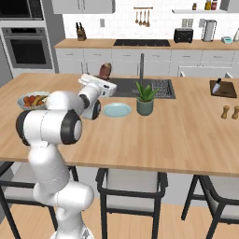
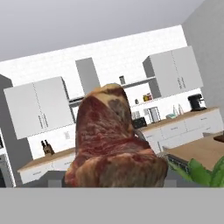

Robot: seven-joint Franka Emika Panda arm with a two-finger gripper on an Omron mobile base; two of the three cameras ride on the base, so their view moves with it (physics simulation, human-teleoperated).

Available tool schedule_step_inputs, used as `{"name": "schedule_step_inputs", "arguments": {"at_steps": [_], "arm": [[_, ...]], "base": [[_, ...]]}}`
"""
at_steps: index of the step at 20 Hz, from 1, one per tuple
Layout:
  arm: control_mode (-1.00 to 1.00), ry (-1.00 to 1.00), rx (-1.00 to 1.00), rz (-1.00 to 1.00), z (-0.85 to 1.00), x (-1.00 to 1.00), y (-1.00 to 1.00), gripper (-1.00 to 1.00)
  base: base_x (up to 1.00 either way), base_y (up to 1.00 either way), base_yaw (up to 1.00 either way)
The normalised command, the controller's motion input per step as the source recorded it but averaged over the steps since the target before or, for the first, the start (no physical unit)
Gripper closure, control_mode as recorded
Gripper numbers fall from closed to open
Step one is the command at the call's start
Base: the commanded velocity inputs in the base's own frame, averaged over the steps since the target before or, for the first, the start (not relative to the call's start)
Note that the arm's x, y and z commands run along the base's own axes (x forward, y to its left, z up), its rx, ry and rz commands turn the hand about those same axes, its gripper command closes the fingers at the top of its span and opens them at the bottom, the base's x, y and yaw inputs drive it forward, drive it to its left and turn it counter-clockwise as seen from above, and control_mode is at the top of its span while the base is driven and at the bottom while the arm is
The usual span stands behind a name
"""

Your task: Pick up the knife from the drawer and place it on the cutting board. Then place the meat from the plate to the cutting board.

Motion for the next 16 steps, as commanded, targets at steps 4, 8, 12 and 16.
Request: {"name": "schedule_step_inputs", "arguments": {"at_steps": [4,8,12,16], "arm": [[-1.00,-0.03,0.00,0.00,1.00,-0.81,-0.01,1.00],[-1.00,0.00,0.03,0.00,0.84,-0.87,-0.15,1.00],[-1.00,0.14,0.05,0.00,0.59,-0.82,-0.14,1.00],[-1.00,0.13,0.01,0.00,0.07,-0.81,-0.15,1.00]], "base": [[0.00,0.00,0.00],[0.00,0.00,0.00],[0.00,0.00,0.00],[0.00,0.00,0.00]]}}
